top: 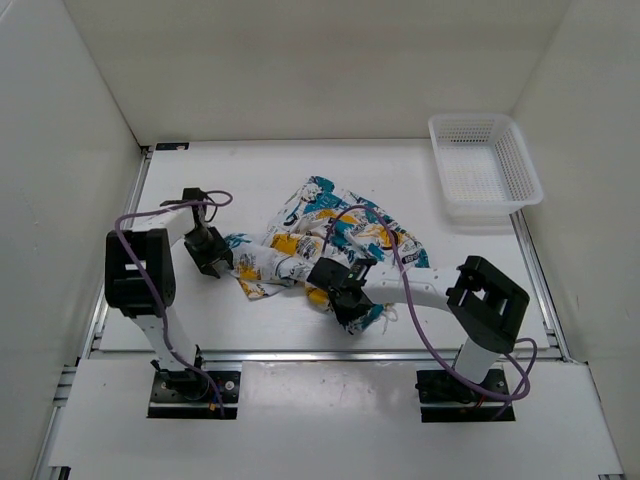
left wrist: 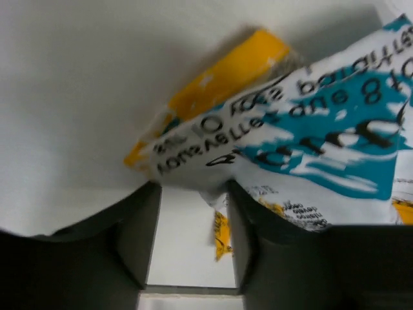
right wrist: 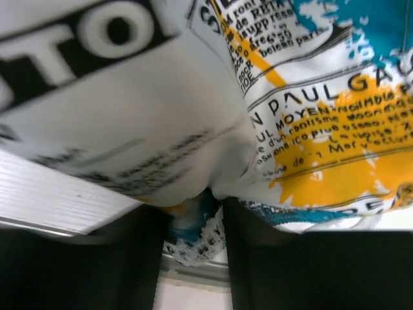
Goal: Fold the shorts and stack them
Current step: Flatten the shorts out
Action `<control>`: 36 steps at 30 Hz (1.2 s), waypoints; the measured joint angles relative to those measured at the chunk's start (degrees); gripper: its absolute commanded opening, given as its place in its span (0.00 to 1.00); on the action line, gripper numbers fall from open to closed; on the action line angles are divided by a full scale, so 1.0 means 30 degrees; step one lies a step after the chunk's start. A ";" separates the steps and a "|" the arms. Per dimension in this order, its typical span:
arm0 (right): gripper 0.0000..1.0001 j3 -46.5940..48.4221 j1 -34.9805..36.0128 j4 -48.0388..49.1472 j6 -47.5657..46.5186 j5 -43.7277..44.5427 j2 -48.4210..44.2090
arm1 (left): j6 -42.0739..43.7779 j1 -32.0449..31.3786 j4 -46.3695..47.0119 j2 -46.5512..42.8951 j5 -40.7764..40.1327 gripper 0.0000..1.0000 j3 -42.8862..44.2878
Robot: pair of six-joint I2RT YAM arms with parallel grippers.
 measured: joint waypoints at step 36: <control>0.66 0.5362 -1.1103 -0.0648 -0.8903 -0.0379 -1.0397 | -0.0772 -0.0845 -0.1523 -0.9486 0.4175 0.59 0.9770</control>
